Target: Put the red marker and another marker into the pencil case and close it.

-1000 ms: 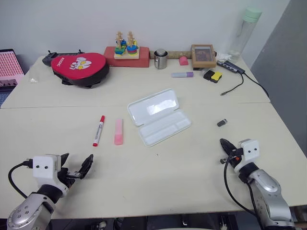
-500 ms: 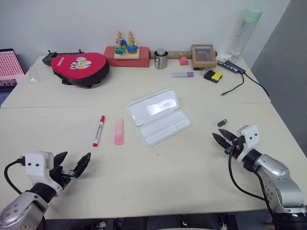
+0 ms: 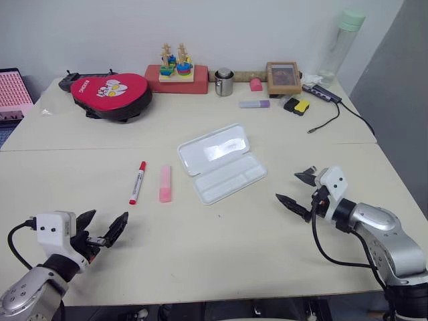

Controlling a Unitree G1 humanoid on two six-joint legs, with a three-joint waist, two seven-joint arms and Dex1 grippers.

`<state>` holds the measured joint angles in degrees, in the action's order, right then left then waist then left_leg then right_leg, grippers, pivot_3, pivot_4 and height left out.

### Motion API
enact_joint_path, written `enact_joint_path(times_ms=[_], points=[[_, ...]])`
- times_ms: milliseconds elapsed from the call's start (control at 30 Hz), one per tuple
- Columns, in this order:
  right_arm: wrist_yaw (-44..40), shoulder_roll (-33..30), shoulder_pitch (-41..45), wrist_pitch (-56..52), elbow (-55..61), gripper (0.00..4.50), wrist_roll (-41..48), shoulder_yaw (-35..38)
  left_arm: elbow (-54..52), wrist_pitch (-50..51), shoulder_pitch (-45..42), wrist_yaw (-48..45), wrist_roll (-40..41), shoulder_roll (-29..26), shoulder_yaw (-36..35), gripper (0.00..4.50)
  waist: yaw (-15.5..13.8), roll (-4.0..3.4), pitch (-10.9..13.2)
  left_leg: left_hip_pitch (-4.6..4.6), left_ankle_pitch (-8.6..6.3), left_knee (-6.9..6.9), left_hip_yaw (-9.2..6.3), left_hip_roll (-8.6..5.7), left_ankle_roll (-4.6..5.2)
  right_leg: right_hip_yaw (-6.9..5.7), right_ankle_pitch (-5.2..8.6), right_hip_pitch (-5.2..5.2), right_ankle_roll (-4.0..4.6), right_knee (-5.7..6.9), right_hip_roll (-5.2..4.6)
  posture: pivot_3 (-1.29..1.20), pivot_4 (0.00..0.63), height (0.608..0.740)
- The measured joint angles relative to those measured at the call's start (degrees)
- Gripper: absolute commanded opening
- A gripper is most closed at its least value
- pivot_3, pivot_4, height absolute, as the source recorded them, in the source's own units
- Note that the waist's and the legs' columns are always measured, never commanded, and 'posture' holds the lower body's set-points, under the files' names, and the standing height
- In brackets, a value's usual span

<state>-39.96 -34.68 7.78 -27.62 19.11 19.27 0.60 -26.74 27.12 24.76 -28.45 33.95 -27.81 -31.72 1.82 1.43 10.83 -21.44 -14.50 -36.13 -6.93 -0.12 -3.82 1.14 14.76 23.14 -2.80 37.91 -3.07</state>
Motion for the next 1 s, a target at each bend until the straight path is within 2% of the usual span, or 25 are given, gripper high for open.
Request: enact_joint_path(times_ms=[100,300,367,500,567,633,833,1000], points=[[-4.5,-3.9,8.6,-3.9,0.1,4.49,-0.1,-4.4,-0.3,0.2,-0.4,-0.7,0.1,-0.7,0.2,4.50,0.1,-0.02,0.0,0.03,0.00,-0.02,0.04,0.02,0.01,-0.02,-0.04,0.01,0.09,0.00,0.00,0.00,0.150,0.740],[-13.1,-3.6,20.5,-0.1,-9.8,4.49,-2.4,-11.3,-2.8,3.1,-0.4,-5.3,2.6,-6.0,1.1,4.50,-0.1,0.05,0.0,-0.05,0.00,-0.01,-0.02,0.01,0.01,-0.10,-0.06,0.02,0.05,-0.07,0.01,0.00,0.150,0.740],[-14.4,-3.5,22.1,1.2,-11.7,4.49,-2.9,-11.7,-3.9,3.7,-0.8,-6.2,3.2,-7.2,1.0,4.50,-0.2,0.03,0.0,-0.15,0.00,0.00,-0.08,0.00,0.01,-0.12,-0.17,0.06,0.22,-0.12,0.00,0.00,0.150,0.740],[-21.8,-3.5,26.7,7.7,-20.3,4.49,-5.8,-15.8,-5.8,5.5,-0.4,-13.1,3.8,-15.9,1.3,4.50,0.0,0.03,0.0,-0.16,0.00,0.04,-0.11,0.02,0.01,-0.18,-0.16,0.07,0.23,-0.16,0.02,0.00,0.150,0.740],[-24.1,-3.3,28.3,11.4,-23.9,4.49,-7.5,-17.3,-7.5,5.9,-0.5,-15.6,4.3,-18.0,1.1,4.50,0.0,-0.06,0.0,-0.16,0.00,0.05,-0.04,0.00,0.01,-0.12,-0.16,0.07,0.23,-0.18,0.00,0.00,0.150,0.740],[-27.6,-2.2,31.9,17.4,-32.2,4.49,-10.4,-19.1,-8.9,6.4,-0.5,-19.9,4.5,-22.4,1.1,4.50,0.1,-0.06,0.1,-0.15,0.00,0.04,-0.04,0.03,0.01,-0.14,-0.16,0.09,0.23,-0.17,0.02,0.00,0.150,0.740],[-31.3,0.0,35.7,24.9,-42.0,4.49,-13.7,-20.5,-9.8,7.5,-4.3,-21.8,4.8,-25.2,0.9,4.50,0.1,-0.11,0.1,-0.13,0.00,0.05,-0.06,0.06,0.01,-0.17,-0.17,0.09,0.24,-0.13,0.04,0.00,0.150,0.740],[-33.4,2.2,37.1,30.4,-49.2,4.49,-16.3,-21.8,-12.6,8.7,-5.4,-20.9,5.2,-25.3,1.0,4.50,0.2,-0.12,0.1,-0.14,0.00,0.06,-0.03,0.06,0.00,-0.13,-0.17,0.10,0.25,-0.16,0.04,0.00,0.150,0.740]])
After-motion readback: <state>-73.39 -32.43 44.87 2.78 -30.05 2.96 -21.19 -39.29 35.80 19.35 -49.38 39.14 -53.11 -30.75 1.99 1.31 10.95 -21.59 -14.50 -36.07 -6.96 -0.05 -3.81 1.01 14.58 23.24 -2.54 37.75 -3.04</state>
